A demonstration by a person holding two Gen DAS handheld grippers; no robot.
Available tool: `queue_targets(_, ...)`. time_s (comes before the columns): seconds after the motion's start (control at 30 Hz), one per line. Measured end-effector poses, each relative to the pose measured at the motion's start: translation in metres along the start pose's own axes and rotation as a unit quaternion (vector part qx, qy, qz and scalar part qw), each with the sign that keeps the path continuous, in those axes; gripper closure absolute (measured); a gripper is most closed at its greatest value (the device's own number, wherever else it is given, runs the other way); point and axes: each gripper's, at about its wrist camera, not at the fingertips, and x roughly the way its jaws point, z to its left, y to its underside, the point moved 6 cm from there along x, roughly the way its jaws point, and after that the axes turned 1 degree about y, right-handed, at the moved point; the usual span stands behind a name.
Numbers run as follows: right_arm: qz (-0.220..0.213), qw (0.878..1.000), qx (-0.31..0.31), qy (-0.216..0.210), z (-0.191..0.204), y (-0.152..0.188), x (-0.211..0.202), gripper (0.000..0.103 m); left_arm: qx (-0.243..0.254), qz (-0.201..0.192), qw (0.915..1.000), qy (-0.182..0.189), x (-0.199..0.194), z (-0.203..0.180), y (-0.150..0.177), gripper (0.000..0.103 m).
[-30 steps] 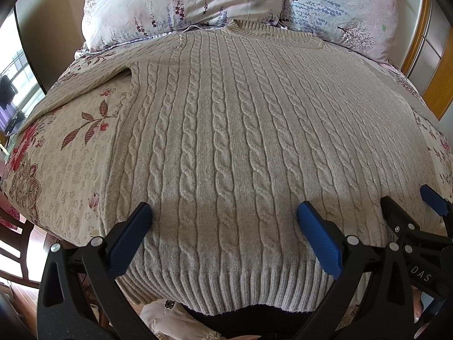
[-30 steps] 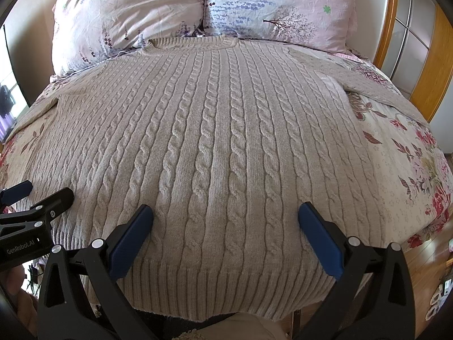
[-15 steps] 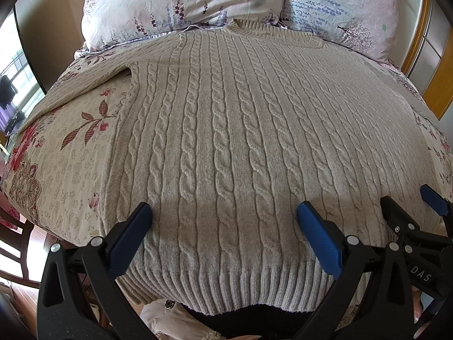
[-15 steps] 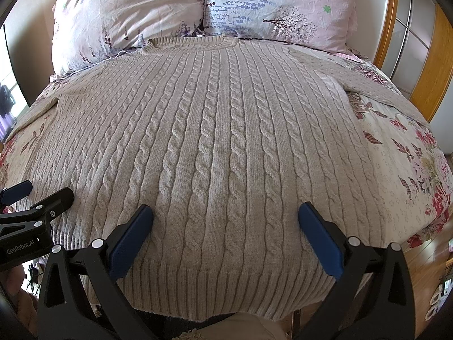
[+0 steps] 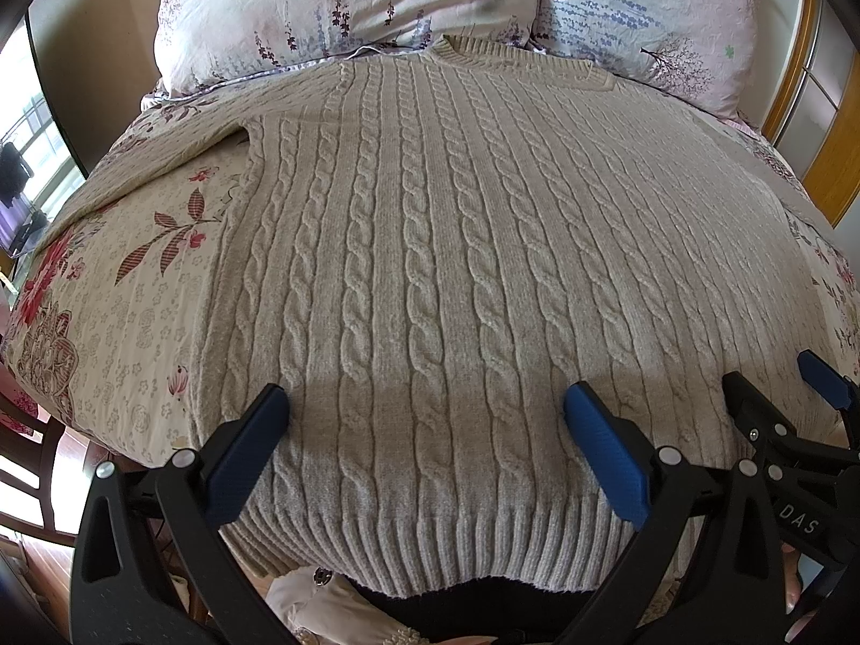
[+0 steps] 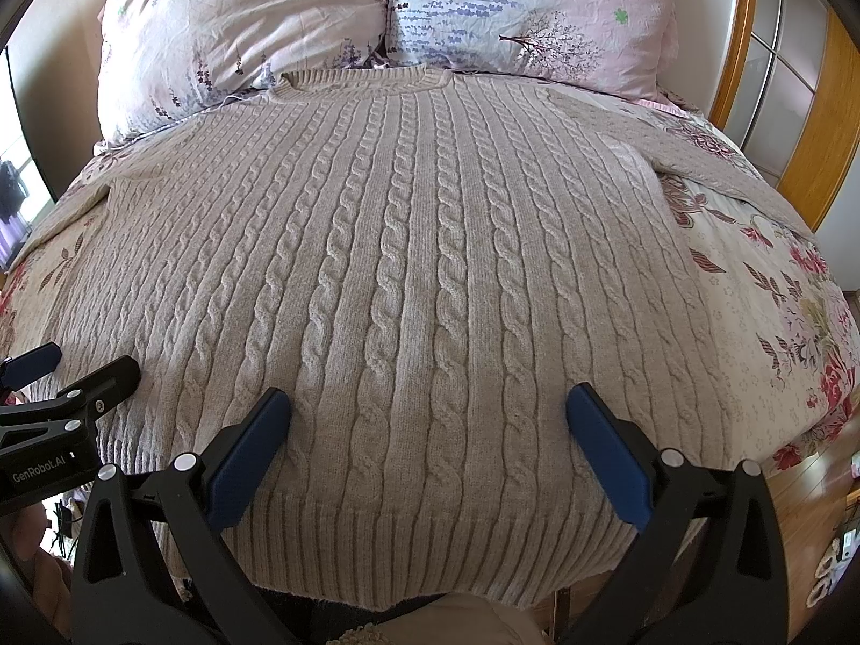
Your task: Fold small clothes
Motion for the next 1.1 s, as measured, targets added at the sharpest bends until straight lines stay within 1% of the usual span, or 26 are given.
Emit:
queue_targets(0.6,0.001,1.000,-0.001,0.000,0.0012,0.0008,-0.0026,0.001,0.000,0.002,1.0000,0.000,0.0001,0.0000,0.0002,0.002)
queue_targets(0.73,0.009,1.000,-0.004,-0.001,-0.0020,0.0027,0.0012,0.001,0.002,0.008,1.0000,0.000,0.0009,0.0001,0.0002,0.002)
queue_targets(0.87,0.016,1.000,-0.013,-0.007,0.0014,-0.0040,0.0052,0.001,0.004,0.012,0.9999,0.000,-0.0006,-0.0007,0.0024,0.002)
queue_targets(0.97,0.004,0.999,-0.030,-0.020,0.0020,-0.0036,0.0040,0.001,0.009,0.016,0.9998,0.001,0.0030,-0.0011,-0.0015,0.002)
queue_targets(1.1,-0.018,0.997,-0.057,-0.045,0.0021,-0.0034,0.0028,0.001,0.027,0.024,0.9993,0.010,0.0042,-0.0014,-0.0042,0.002)
